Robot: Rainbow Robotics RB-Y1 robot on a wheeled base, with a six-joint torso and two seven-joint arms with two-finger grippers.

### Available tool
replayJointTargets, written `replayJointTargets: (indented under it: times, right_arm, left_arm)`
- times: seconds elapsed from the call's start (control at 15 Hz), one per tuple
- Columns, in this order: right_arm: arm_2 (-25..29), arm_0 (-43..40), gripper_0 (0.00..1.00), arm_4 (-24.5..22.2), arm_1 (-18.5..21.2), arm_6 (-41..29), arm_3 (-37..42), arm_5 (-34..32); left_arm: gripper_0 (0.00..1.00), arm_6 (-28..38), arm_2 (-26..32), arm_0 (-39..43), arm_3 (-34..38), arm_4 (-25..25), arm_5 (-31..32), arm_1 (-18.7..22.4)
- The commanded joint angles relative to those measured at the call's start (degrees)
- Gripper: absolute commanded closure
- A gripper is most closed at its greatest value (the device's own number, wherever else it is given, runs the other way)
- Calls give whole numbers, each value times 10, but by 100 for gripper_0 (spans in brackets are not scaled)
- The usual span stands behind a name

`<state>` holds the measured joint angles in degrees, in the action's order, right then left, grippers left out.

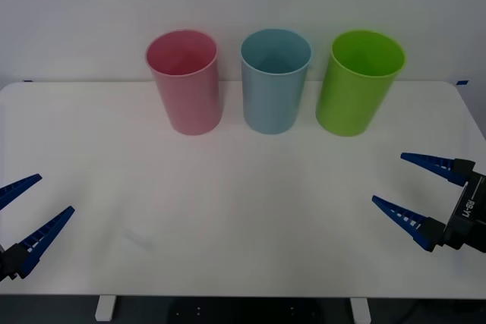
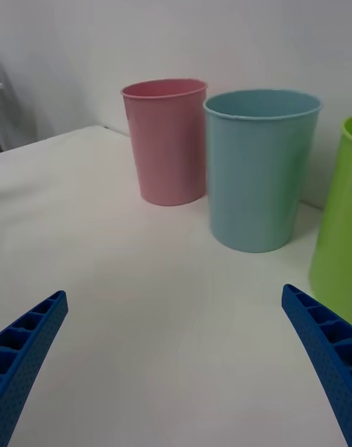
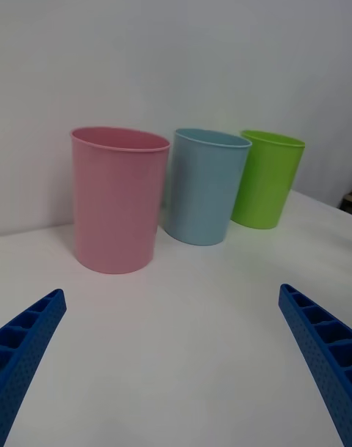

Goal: Grasp the object on the table and drop it into the matching bin: aluminum can to the light blue bin, PET bottle to the pink bin.

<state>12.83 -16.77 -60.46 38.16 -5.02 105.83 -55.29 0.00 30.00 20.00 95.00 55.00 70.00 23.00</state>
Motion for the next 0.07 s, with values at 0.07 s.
replayJointTargets:
  times: [0.07]
  right_arm:
    - [0,0,0,0,0,0,0,0]
  left_arm:
    - [0,0,0,0,0,0,0,0]
